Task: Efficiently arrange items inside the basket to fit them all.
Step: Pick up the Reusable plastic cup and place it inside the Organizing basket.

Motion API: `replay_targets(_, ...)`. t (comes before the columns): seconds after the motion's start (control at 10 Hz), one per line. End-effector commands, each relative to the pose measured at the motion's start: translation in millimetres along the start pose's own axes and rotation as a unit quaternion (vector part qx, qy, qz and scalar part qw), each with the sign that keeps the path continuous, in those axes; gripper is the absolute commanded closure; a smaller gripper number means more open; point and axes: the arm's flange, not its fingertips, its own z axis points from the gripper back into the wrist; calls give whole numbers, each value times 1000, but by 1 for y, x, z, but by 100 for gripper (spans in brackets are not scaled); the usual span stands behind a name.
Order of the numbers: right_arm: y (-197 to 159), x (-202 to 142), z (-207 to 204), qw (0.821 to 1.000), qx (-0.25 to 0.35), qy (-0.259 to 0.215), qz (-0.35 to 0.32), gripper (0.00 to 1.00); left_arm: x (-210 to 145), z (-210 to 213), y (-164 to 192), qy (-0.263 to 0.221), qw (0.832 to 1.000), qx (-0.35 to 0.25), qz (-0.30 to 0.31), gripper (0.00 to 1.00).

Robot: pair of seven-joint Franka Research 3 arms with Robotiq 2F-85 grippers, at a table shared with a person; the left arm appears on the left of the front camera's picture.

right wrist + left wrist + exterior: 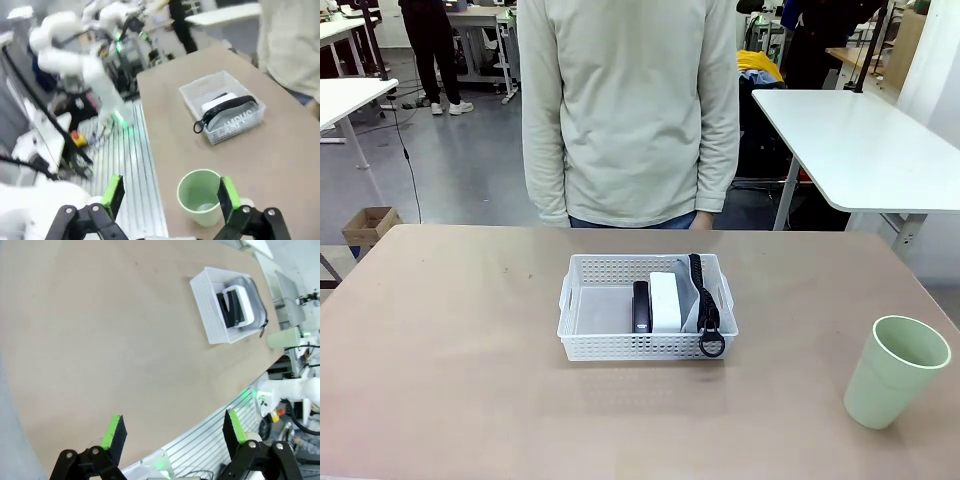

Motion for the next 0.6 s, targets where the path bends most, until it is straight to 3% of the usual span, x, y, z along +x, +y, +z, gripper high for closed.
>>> replay_targets(0.0, -3, -36, -22, 930, 1, -50, 365, 0, -4, 2, 4, 3, 1000, -2, -12, 0)
replay_targets(0.1, -1, -52, -30, 918, -1, -35, 396, 0, -4, 2, 4, 3, 1000, -2, -12, 0)
replay_targets(0.2, -3, -63, -35, 918, -24, -1, 395, 0, -4, 2, 4, 3, 1000, -2, -12, 0)
replay_targets(0.3, -5, -73, -41, 920, -22, -1, 391, 0, -4, 2, 4, 3, 1000, -2, -12, 0)
replay_targets(0.4, -10, -82, -48, 935, -30, 12, 354, 0, -4, 2, 4, 3, 1000, -2, -12, 0)
replay_targets(0.5, -6, -39, -17, 949, -4, 31, 312, 0, -4, 2, 4, 3, 1000, -2, -12, 0)
